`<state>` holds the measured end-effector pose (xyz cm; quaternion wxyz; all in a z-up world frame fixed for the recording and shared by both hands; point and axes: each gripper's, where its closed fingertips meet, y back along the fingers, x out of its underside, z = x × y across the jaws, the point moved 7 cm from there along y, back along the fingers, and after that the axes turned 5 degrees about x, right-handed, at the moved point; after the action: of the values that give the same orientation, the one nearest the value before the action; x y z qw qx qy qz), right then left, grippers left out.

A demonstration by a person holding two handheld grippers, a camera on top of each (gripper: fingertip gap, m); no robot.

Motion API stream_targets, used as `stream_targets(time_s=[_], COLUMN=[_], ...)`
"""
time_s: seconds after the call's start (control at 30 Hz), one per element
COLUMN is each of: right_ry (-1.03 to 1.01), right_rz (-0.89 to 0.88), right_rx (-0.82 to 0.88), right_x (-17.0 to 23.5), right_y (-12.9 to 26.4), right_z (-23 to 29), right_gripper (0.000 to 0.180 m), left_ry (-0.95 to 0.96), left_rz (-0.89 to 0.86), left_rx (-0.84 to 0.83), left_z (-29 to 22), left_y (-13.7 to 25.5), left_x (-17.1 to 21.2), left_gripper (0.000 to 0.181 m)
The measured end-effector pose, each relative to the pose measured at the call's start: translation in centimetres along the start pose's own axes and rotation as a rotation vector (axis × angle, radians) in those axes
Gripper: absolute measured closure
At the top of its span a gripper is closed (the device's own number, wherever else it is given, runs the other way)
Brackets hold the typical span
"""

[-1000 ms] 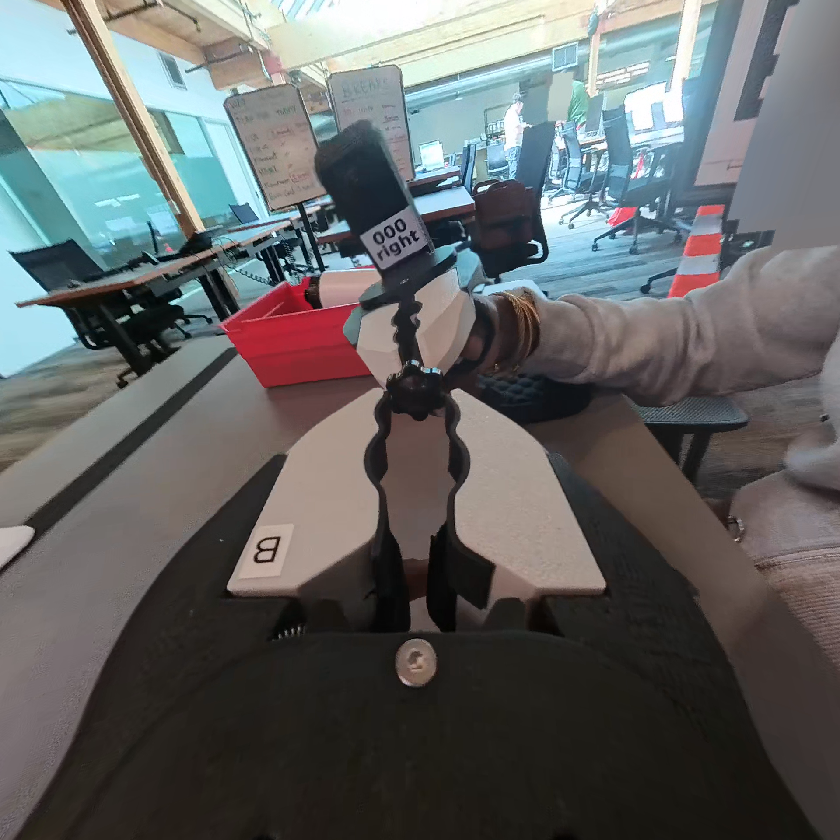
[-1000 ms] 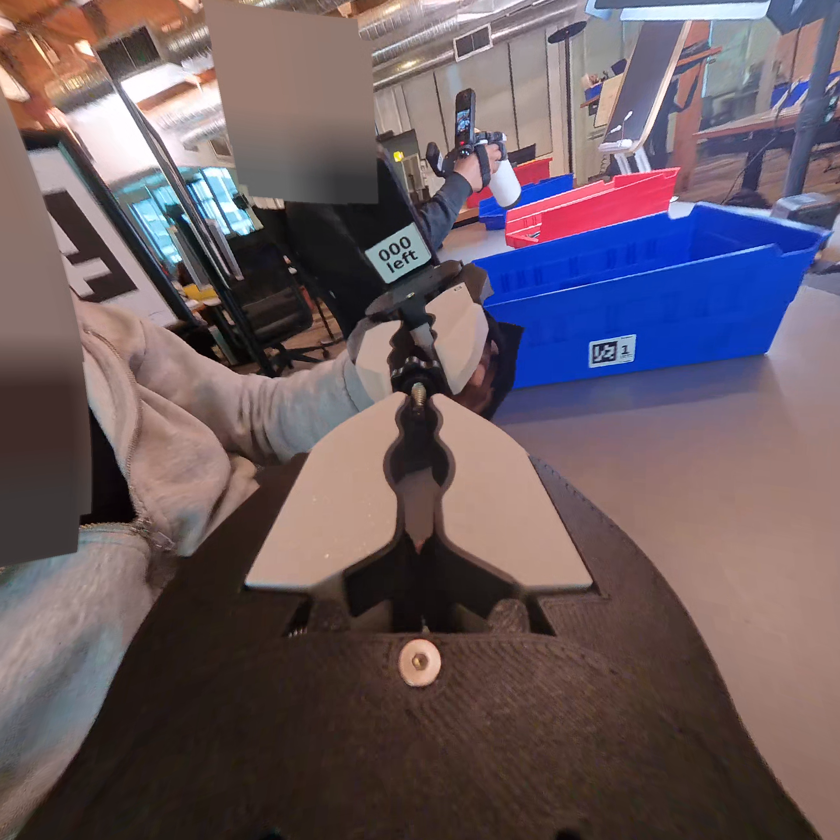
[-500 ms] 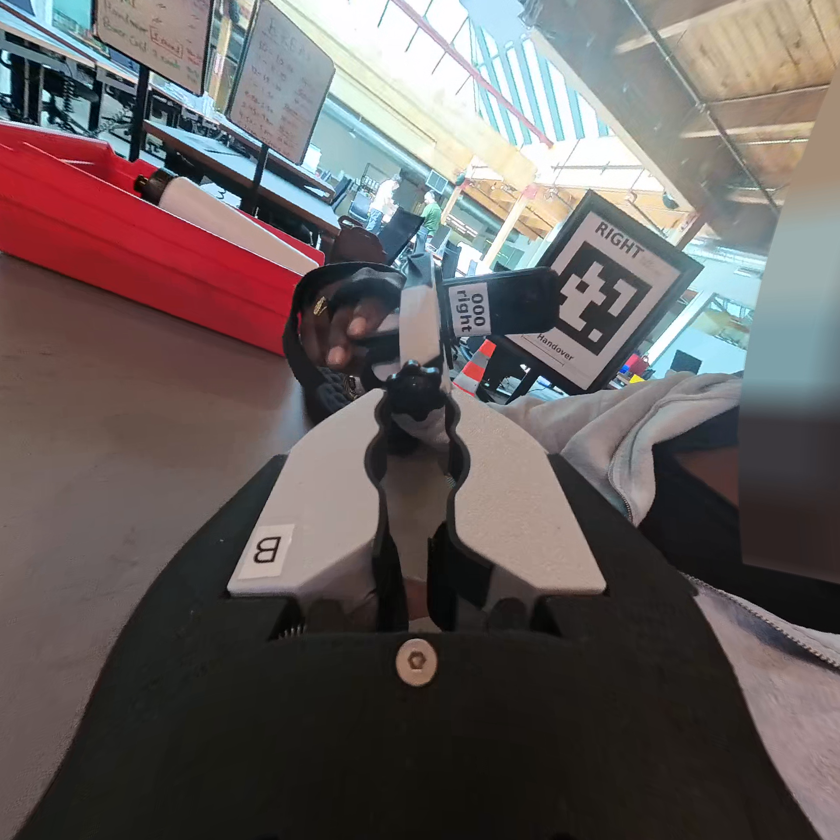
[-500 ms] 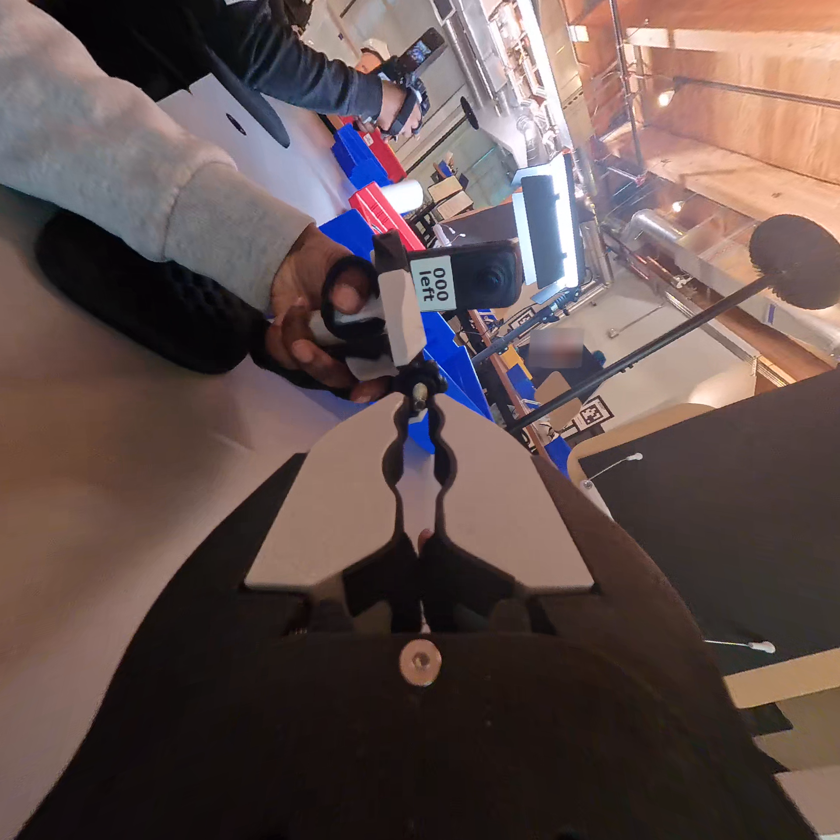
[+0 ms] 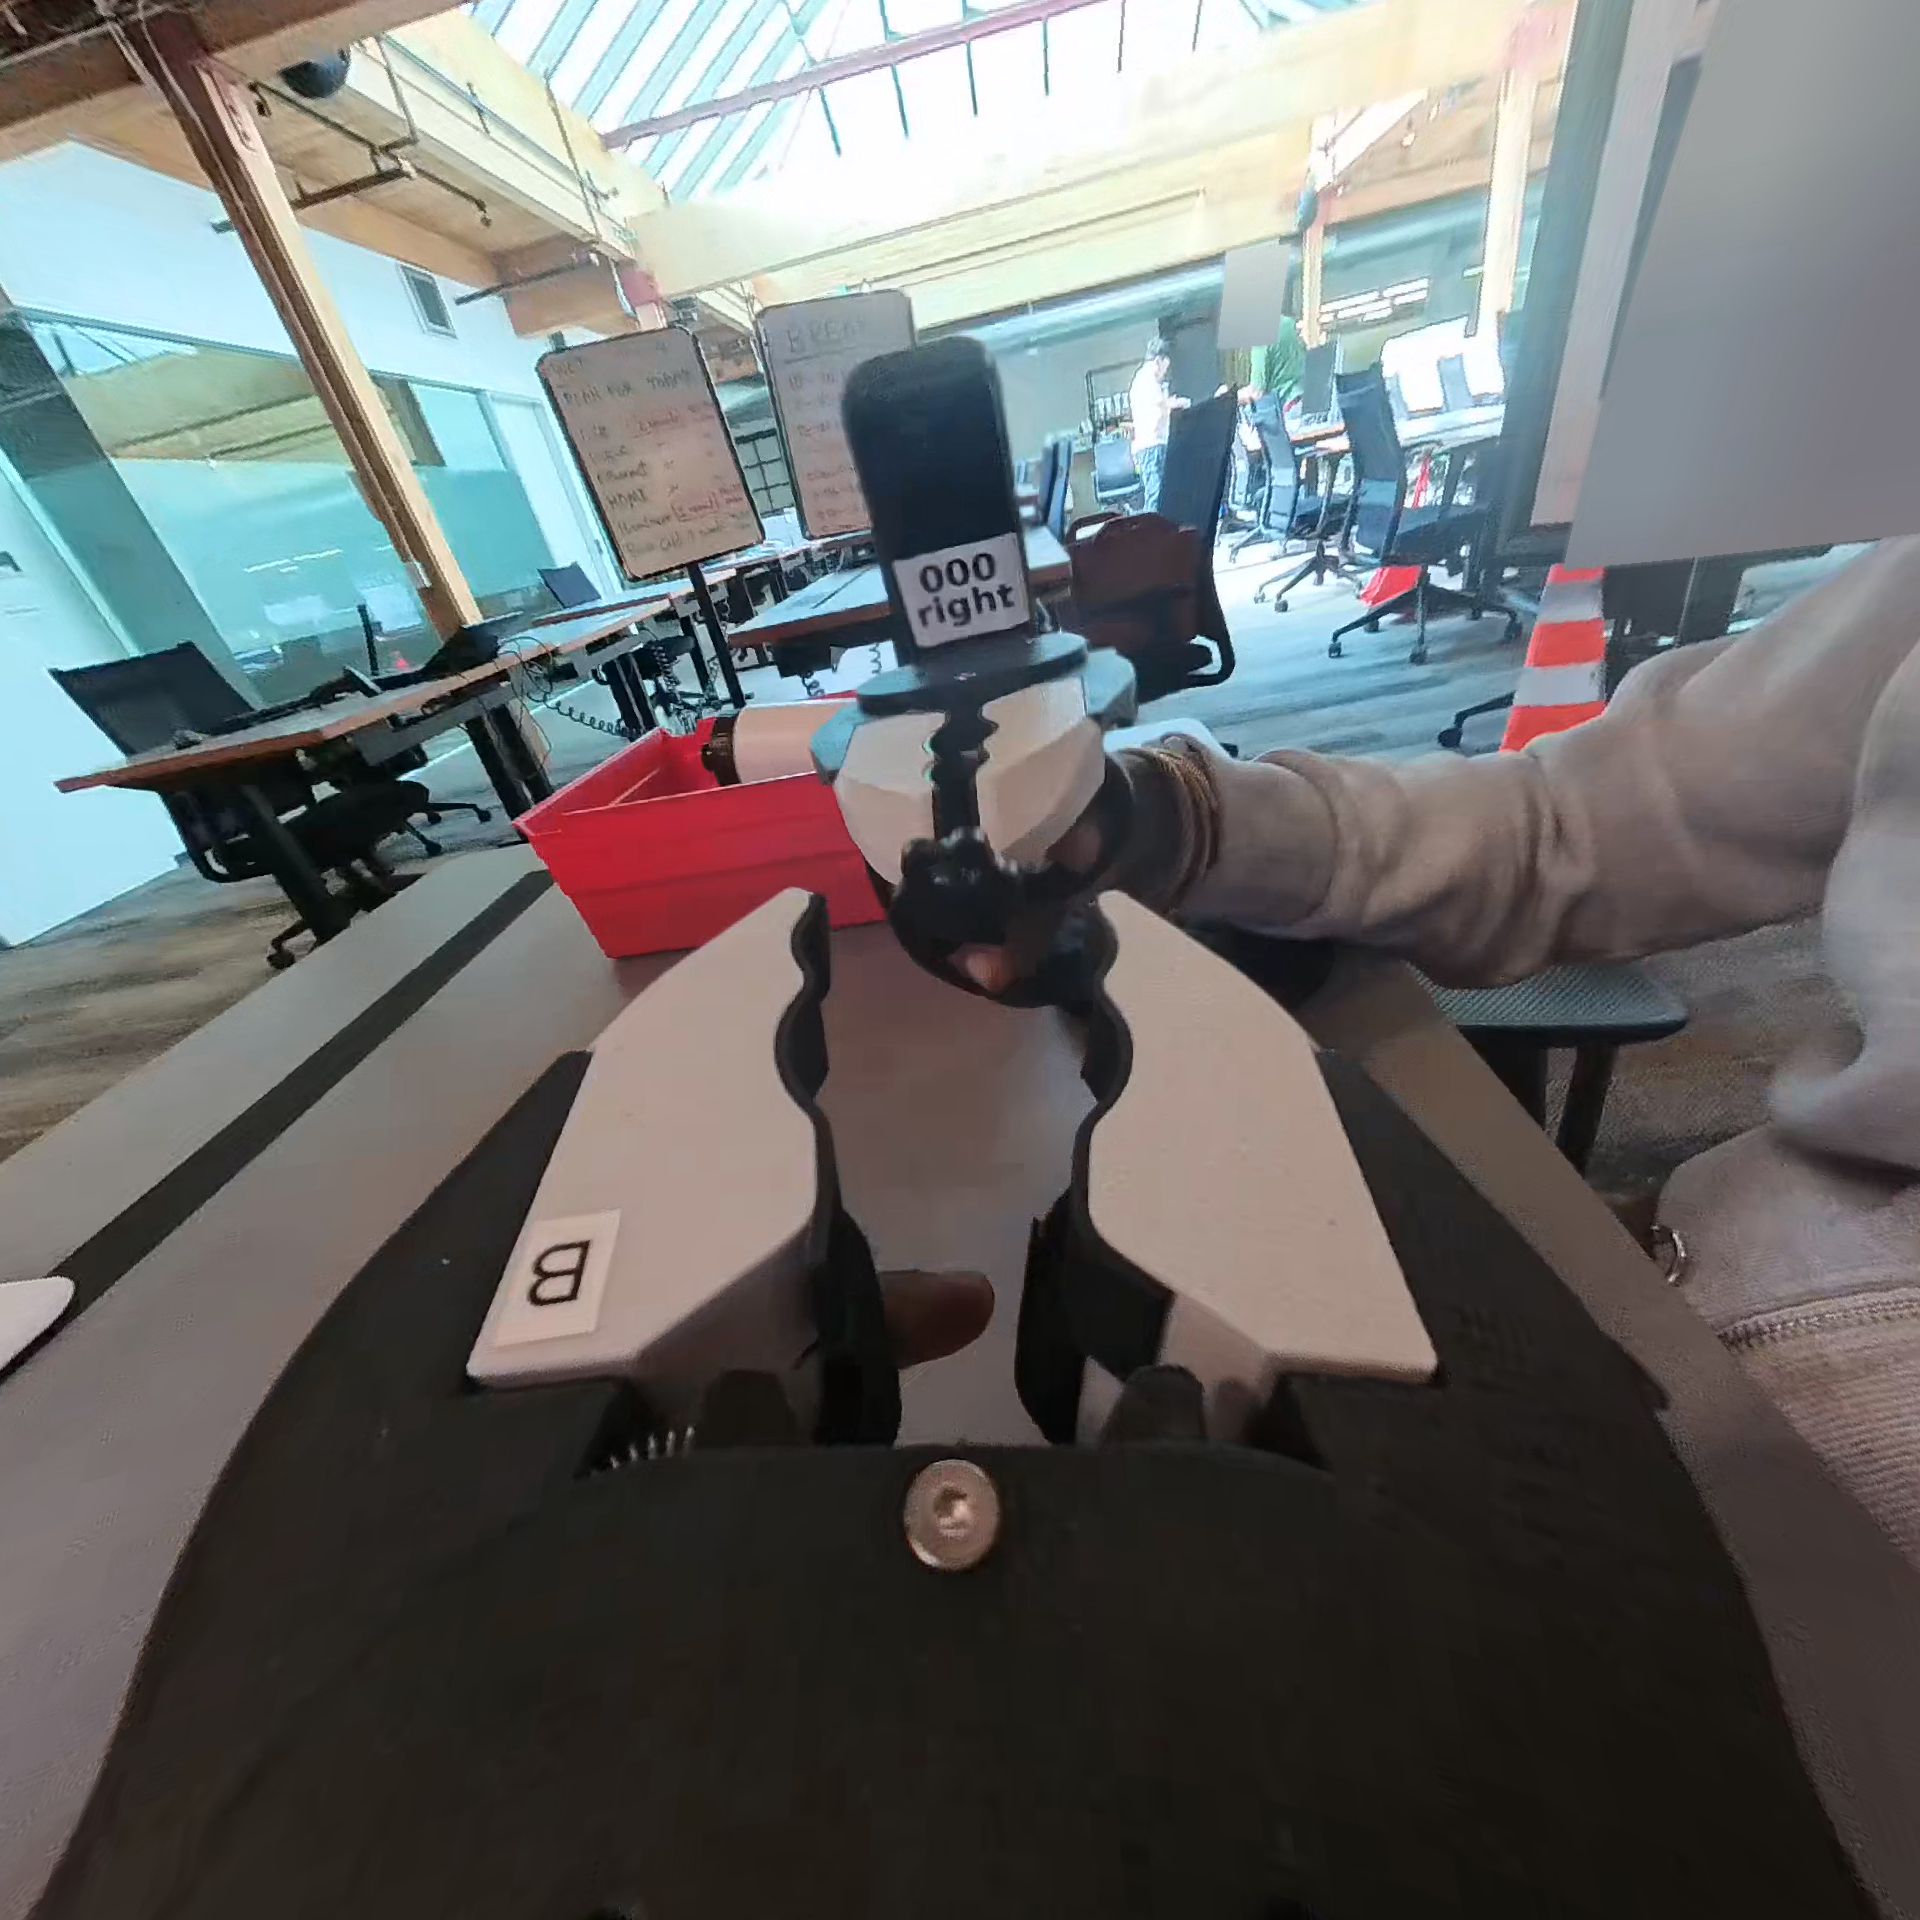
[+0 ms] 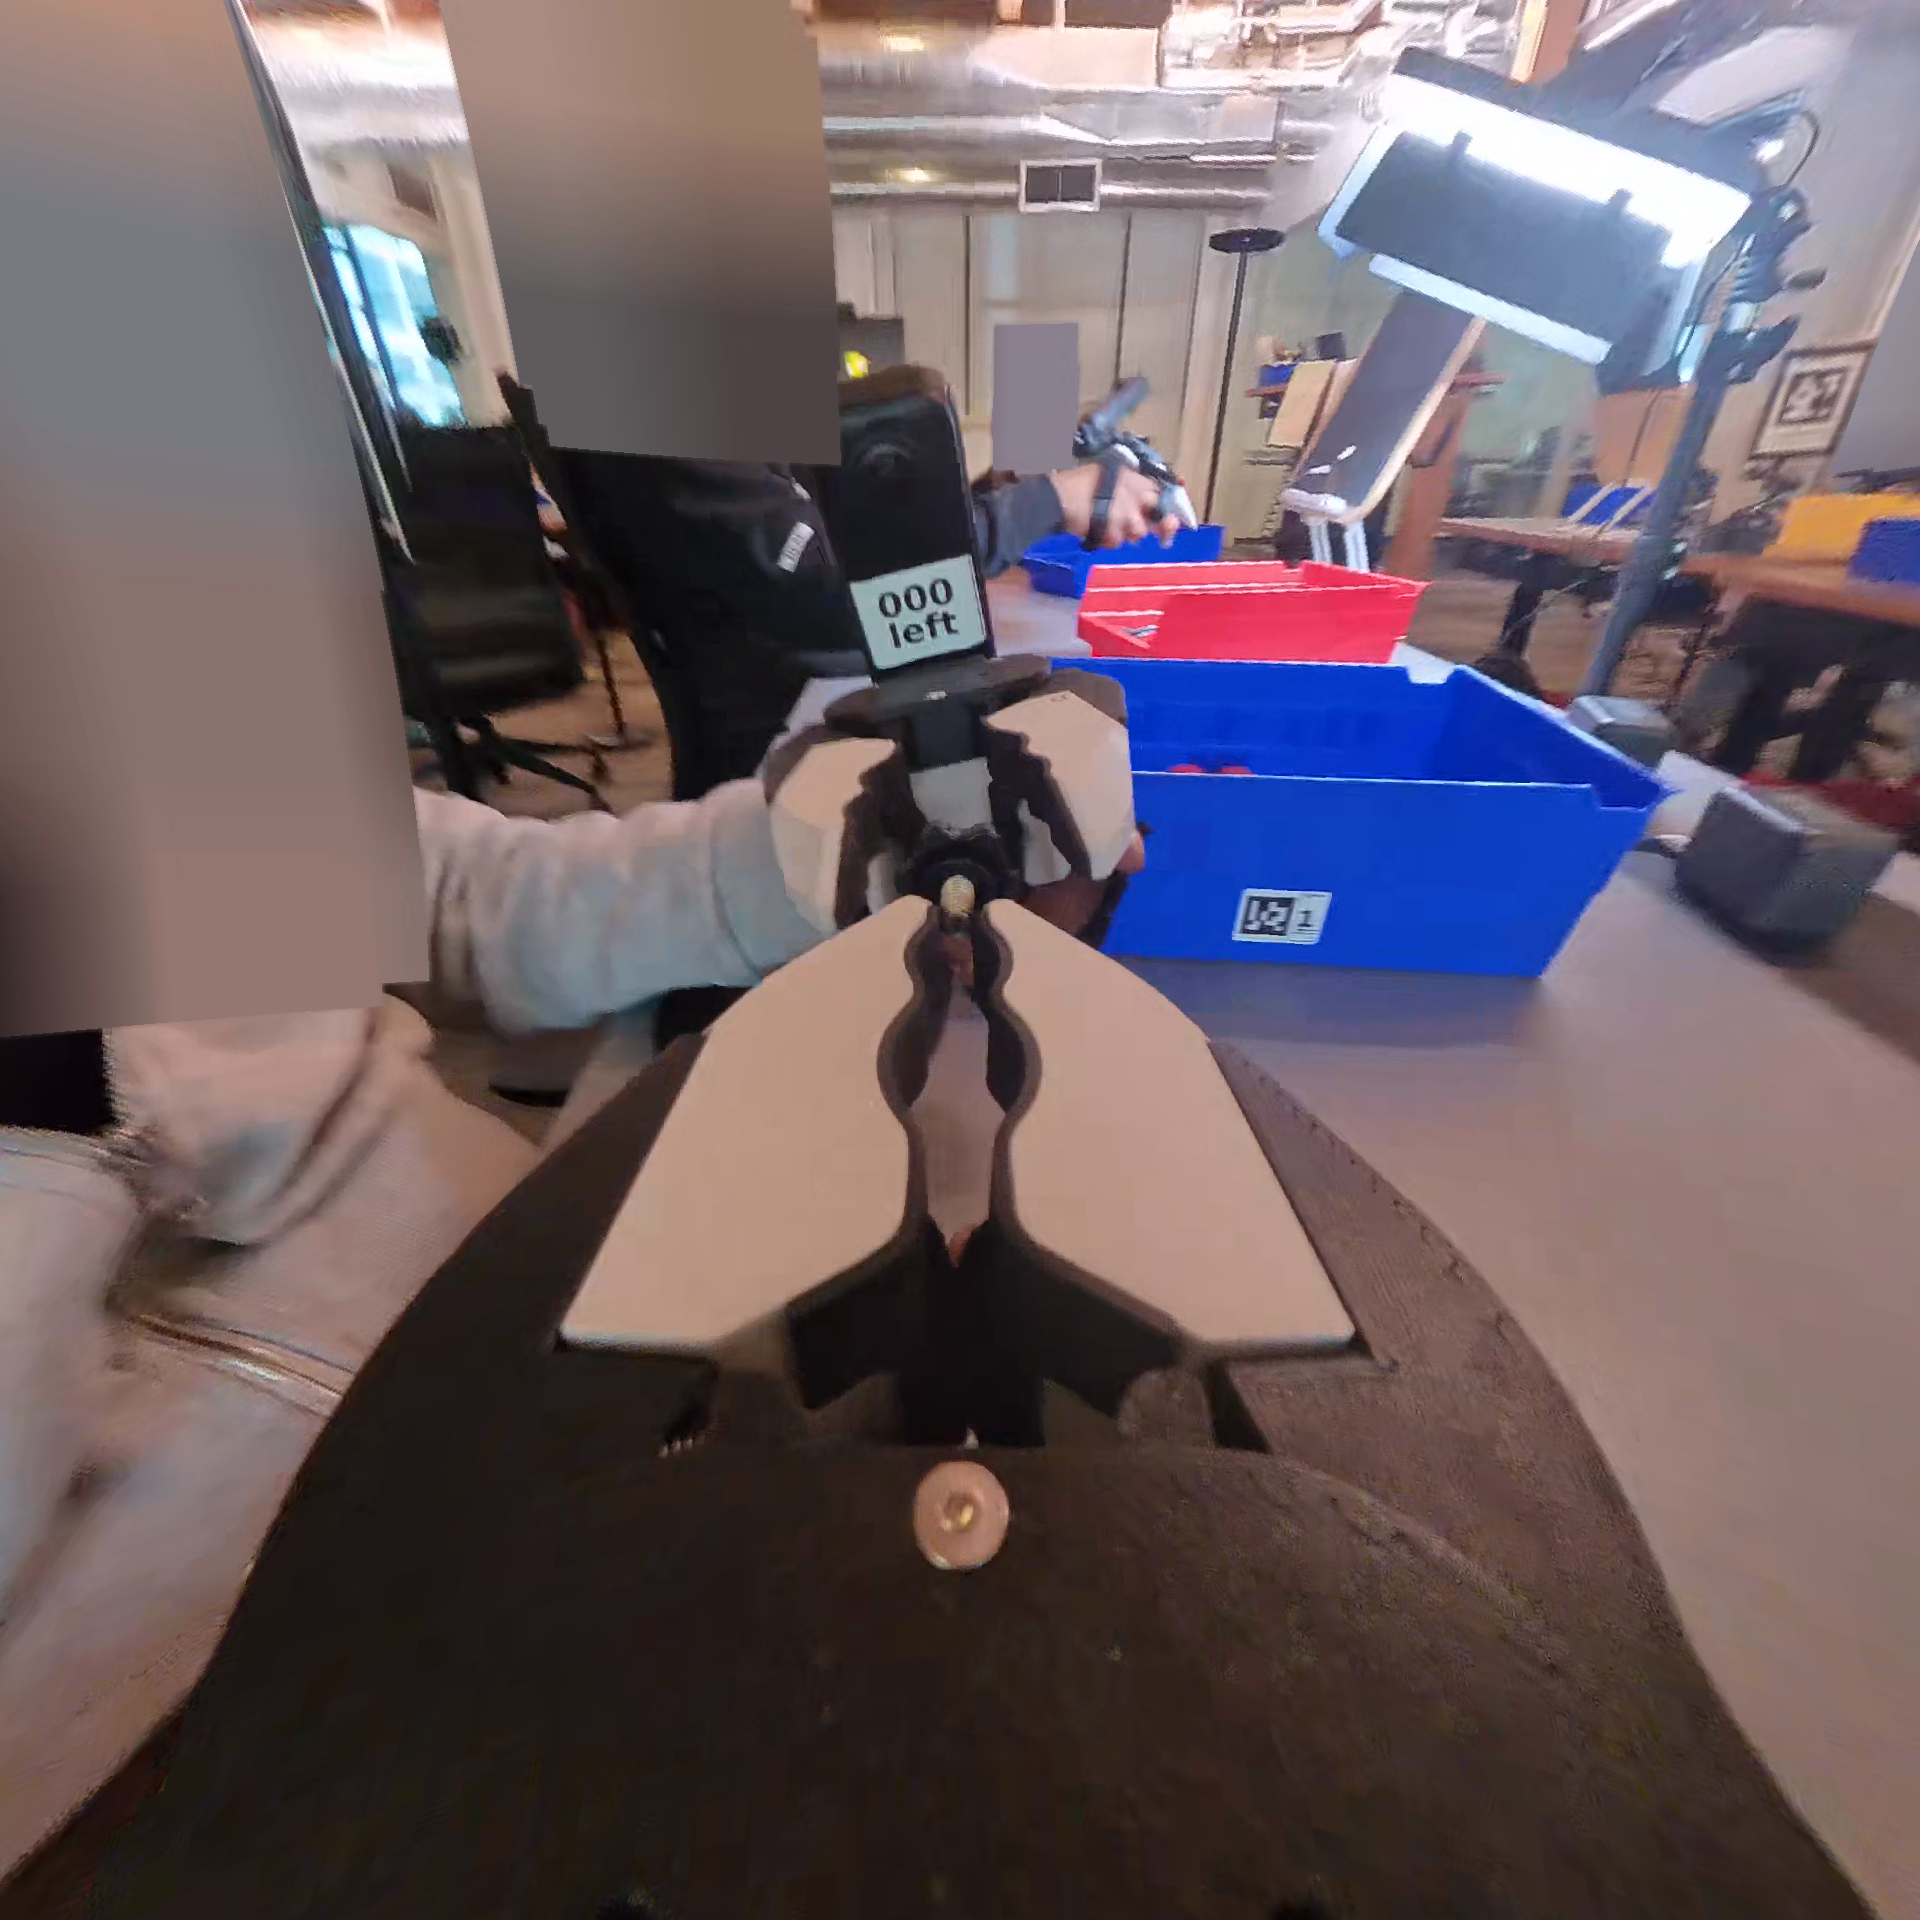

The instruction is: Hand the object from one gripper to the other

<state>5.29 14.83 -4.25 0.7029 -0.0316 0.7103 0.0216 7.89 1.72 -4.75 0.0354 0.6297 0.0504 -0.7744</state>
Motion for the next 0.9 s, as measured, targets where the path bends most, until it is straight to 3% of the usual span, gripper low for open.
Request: stream_targets(time_s=[0.17,0.3,0.37,0.57,0.9], right_ry=[-0.054,-0.019,0.099,0.707,0.812], right_rz=[0.020,0.028,0.034,0.062,0.073], right_rx=[-0.031,-0.023,0.023,0.229,0.211], right_x=[0.2,0.4,0.4,0.4,0.8], right_y=[-0.2,-0.3,-0.4,-0.5,-0.9], right_z=[0.1,0.1,0.3,1.7,2.3], right_gripper=[0.174,0.174,0.168,0.162,0.173], left_ry=[0.015,0.123,0.244,0.612,0.660], left_rz=[0.004,0.012,-0.006,-0.105,-0.035], left_rx=[0.024,0.051,0.068,0.198,0.261], left_z=[-0.2,0.0,0.4,1.1,0.5], left_y=[-0.2,-0.1,0.1,0.6,0.2], left_x=[0.1,0.2,0.3,0.6,1.1], left_gripper=[0.157,0.157,0.157,0.158,0.158])
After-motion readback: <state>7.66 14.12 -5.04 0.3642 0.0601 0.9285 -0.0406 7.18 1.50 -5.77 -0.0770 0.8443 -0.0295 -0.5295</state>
